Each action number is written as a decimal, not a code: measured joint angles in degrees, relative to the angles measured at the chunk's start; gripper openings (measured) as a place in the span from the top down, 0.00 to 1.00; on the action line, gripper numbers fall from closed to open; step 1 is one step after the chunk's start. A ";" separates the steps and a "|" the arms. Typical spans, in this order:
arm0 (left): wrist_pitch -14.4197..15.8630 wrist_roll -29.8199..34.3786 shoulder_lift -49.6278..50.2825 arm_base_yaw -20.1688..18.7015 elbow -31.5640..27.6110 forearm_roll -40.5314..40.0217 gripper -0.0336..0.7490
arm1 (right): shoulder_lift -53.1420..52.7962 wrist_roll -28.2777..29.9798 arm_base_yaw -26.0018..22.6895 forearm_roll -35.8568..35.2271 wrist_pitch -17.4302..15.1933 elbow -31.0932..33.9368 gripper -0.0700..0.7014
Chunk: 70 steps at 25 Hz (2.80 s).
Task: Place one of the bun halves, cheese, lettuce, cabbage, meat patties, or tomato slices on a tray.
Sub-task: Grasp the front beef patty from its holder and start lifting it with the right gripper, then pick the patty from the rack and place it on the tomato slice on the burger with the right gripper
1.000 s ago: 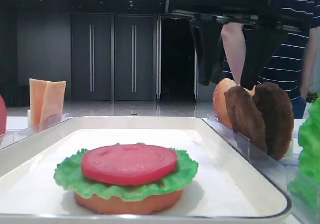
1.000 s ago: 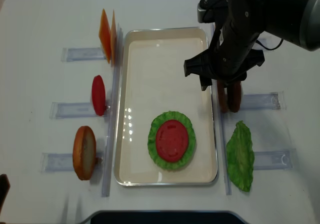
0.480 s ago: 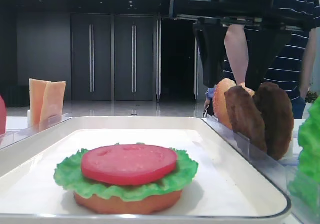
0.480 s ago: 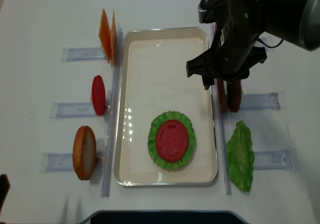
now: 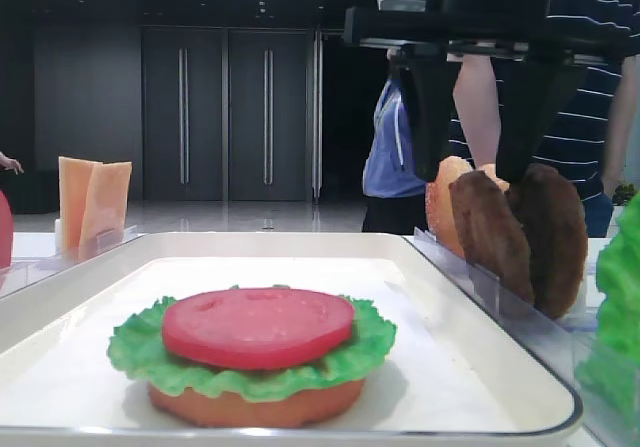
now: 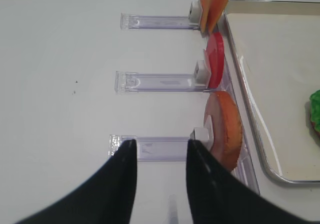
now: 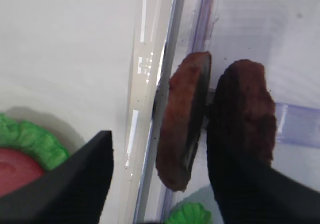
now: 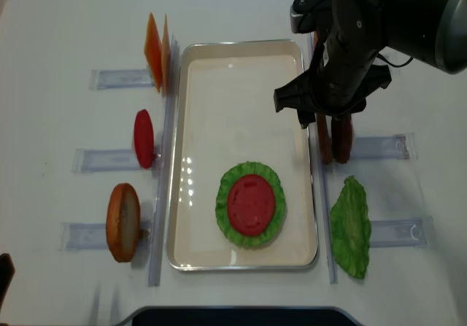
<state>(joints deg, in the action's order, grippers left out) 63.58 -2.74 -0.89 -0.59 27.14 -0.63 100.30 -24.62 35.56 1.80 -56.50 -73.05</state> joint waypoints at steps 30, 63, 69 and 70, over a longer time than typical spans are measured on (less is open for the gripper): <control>0.00 0.05 0.00 0.00 0.00 0.00 0.62 | 4.45 0.00 -0.17 3.33 -0.58 0.00 0.71; 0.00 0.05 0.00 0.00 0.00 0.00 0.62 | -9.19 7.51 0.00 -8.83 -4.09 0.00 0.72; 0.00 0.05 0.00 0.00 0.00 0.00 0.62 | -9.91 14.55 1.51 -19.33 -4.27 0.00 0.72; 0.00 0.05 0.00 0.00 0.00 0.00 0.62 | -9.91 15.67 1.84 -20.93 -3.95 0.06 0.72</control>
<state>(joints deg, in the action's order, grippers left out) 63.58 -2.69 -0.89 -0.59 27.14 -0.63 90.39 -8.95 37.40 -19.14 -60.45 -72.99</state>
